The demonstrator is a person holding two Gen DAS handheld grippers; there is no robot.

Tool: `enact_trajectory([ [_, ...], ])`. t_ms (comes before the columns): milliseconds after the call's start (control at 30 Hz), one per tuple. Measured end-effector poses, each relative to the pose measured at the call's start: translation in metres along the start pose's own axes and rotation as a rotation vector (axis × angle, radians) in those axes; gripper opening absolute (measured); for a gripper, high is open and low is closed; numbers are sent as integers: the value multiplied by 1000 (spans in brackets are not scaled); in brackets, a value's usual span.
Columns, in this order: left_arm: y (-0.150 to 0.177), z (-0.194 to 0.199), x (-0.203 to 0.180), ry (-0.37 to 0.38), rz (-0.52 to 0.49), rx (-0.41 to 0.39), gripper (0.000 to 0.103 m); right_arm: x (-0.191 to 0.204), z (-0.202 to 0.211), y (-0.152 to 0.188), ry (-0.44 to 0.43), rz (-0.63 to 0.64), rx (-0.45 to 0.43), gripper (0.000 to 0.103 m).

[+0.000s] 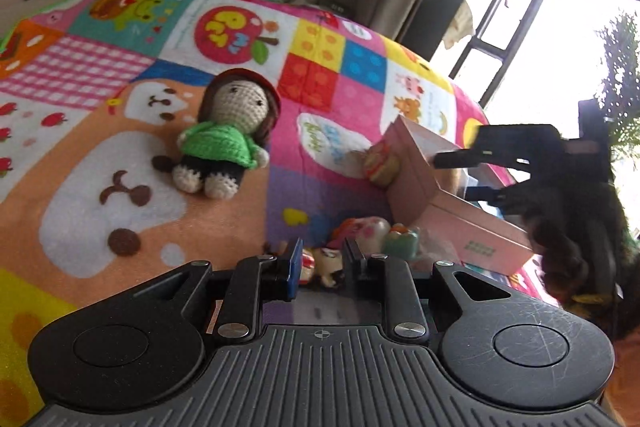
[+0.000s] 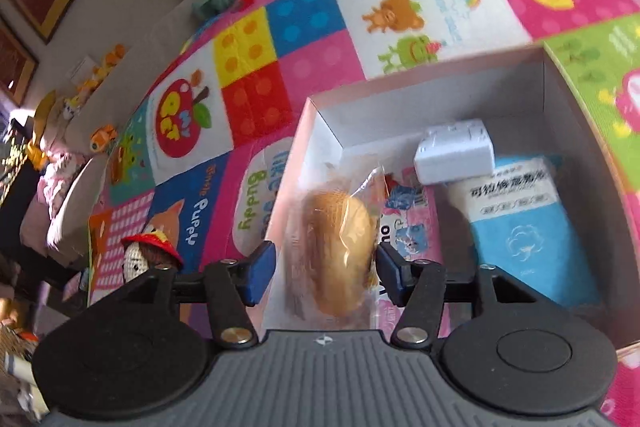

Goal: Organize objects
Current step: 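Lower the bread roll into the pink box and open the right gripper, then grasp the crocheted doll with the left gripper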

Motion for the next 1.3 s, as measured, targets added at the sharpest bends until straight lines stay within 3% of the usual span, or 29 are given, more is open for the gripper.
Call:
enact_trajectory([
  [167, -1, 1, 5, -23, -13, 0, 23, 3, 55, 8, 36, 167, -165, 73],
  [267, -8, 1, 8, -65, -47, -11, 23, 0, 78, 34, 64, 282, -233, 84],
  [333, -20, 2, 11, -98, -74, -32, 24, -5, 86, 59, 91, 353, -256, 85],
  [533, -69, -23, 33, -196, -184, -26, 24, -19, 77, 126, 98, 405, -198, 85],
  [733, -91, -63, 75, -135, -66, 54, 25, -27, 68, 148, 103, 397, -185, 85],
  [900, -89, -93, 82, -162, -119, 134, 42, -23, 66, 151, 81, 410, -176, 88],
  [933, -89, -98, 81, -173, -136, 152, 49, -23, 66, 152, 76, 415, -174, 89],
  [1067, -85, -121, 89, -254, -187, 210, 68, -22, 66, 153, 71, 421, -170, 92],
  [1167, -84, -124, 90, -300, -196, 195, 63, -22, 67, 152, 69, 416, -170, 92],
  [1300, -72, -105, 79, -263, -101, 166, 57, -23, 67, 151, 53, 405, -165, 92],
])
Point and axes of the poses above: each gripper's, at about its wrist camera, not at the fingertips, and z roughly against the way its jaws point, x to its left, y to its underside, the point moved 10 cm from there along -z, roughly the way its jaws point, and after that the axes turned 13 degrees about y, right-handed, at the moved point
